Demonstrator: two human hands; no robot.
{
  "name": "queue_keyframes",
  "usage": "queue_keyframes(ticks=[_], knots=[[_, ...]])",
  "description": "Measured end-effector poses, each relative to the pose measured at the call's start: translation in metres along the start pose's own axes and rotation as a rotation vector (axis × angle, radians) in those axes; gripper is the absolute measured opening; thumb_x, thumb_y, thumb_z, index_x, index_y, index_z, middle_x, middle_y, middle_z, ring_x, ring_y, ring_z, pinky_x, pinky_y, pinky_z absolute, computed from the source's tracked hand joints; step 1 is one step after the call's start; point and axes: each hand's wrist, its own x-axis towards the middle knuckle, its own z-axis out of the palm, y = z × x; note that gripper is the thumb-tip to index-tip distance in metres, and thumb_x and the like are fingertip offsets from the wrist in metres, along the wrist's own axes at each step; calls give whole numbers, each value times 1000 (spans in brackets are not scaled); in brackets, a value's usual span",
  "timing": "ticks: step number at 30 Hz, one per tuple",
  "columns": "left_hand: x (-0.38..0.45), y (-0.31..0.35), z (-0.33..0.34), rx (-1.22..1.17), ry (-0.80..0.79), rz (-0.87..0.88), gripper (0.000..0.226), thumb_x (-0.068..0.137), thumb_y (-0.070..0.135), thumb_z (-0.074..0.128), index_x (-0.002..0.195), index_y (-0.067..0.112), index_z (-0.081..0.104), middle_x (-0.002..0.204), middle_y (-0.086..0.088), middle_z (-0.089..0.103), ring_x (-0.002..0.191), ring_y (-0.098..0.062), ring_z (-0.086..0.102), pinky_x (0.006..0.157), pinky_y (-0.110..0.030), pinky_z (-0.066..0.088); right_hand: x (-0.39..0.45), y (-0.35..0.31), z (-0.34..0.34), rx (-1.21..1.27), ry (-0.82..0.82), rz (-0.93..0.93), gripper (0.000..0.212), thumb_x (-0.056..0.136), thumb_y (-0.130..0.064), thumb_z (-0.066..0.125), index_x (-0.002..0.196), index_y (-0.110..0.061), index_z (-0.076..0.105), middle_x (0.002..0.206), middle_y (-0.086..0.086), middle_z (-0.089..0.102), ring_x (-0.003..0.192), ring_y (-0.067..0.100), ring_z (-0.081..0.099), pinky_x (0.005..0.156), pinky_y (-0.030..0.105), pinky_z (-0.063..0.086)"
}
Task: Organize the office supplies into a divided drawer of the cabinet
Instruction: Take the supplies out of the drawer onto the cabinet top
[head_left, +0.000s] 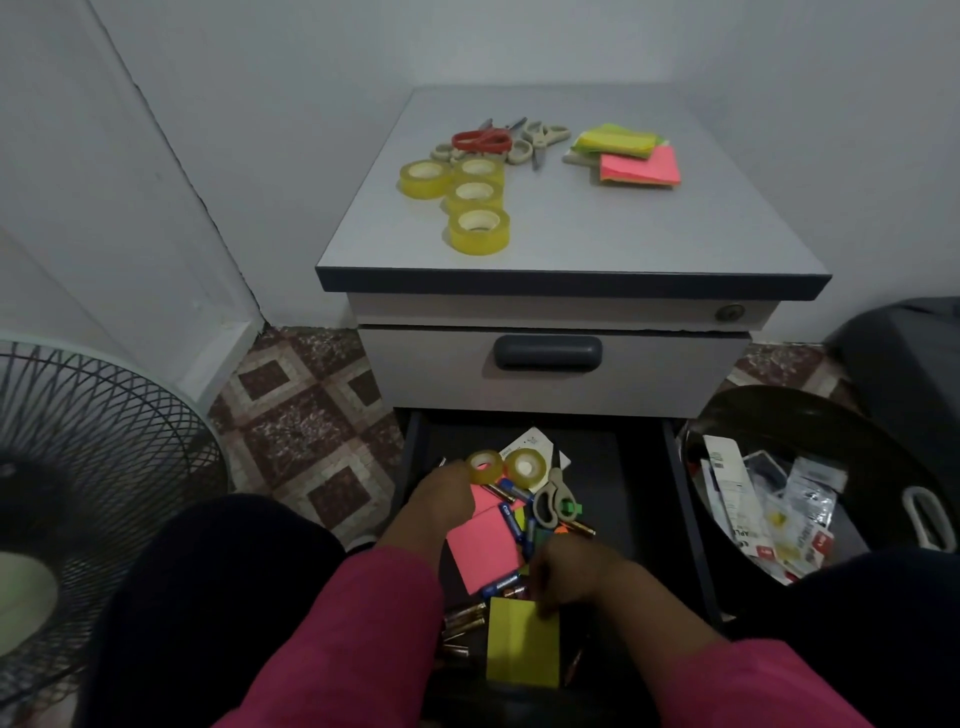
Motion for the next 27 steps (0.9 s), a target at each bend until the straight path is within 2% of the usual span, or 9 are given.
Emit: queue_keyframes(ticks=[5, 9, 13, 14, 16, 19, 21, 23, 27], knots=[[-1, -1, -1, -83, -80, -35, 34, 86, -3, 59, 119, -1, 53, 118, -18, 60, 105, -30, 62, 81, -32, 52, -6, 10, -19, 320, -71, 58, 10, 80, -12, 72, 82, -20, 67, 94, -2, 65, 98, 14, 60, 86, 25, 48], [-2, 3, -3, -140, -176, -82, 26, 84, -5, 65, 108, -3, 57, 113, -20, 64, 80, -24, 65, 62, -30, 54, -7, 6, -9, 217, -73, 69, 19, 77, -14, 77, 96, -11, 70, 94, 0, 64, 90, 11, 57, 78, 24, 51], [0, 4, 0, -202, -226, -145, 12, 83, -7, 64, 91, -1, 57, 93, -19, 72, 61, -21, 58, 78, -43, 57, -2, 3, -1, 135, -82, 91, 24, 73, -20, 81, 93, -19, 69, 104, 2, 66, 97, 16, 61, 88, 31, 53], [-1, 5, -1, -199, -229, -144, 10, 84, -8, 63, 88, 0, 57, 89, -16, 73, 59, -19, 57, 77, -41, 58, 0, 4, -1, 130, -98, 105, 28, 73, -22, 81, 98, -16, 71, 108, 4, 67, 99, 17, 62, 88, 32, 53], [-4, 5, -2, -215, -212, -100, 17, 87, -8, 57, 103, -4, 59, 106, -19, 69, 56, -14, 55, 57, -25, 57, 0, 6, -3, 149, -120, 121, 32, 74, -23, 79, 103, -12, 71, 111, 7, 68, 99, 18, 62, 86, 31, 52], [-6, 5, -1, -229, -190, -52, 32, 89, -7, 52, 120, -6, 55, 118, -22, 64, 57, -13, 55, 53, -20, 52, -4, 11, -10, 336, -38, 146, 33, 76, -22, 78, 105, -8, 70, 103, 4, 66, 101, 19, 60, 80, 26, 49], [-5, 6, 1, -252, -199, -66, 32, 91, -5, 49, 122, -7, 53, 119, -24, 63, 64, -18, 59, 66, -29, 57, -3, 11, -11, 457, 67, 184, 29, 79, -20, 76, 104, -8, 69, 96, 1, 62, 94, 15, 59, 73, 21, 46], [-8, 8, -1, -219, -183, -59, 30, 92, -3, 47, 121, -6, 53, 116, -24, 63, 79, -26, 66, 78, -37, 58, -1, 8, -8, 479, 157, 231, 19, 82, -23, 74, 97, -11, 68, 96, 0, 62, 91, 13, 58, 79, 25, 49], [-8, 10, -6, 155, 183, 170, 27, 90, -1, 46, 115, 5, 51, 113, -16, 57, 97, -31, 60, 76, -38, 50, 4, -7, 6, 332, 246, 352, 29, 81, -40, 68, 100, -19, 65, 103, 1, 65, 96, 16, 61, 83, 30, 51]])
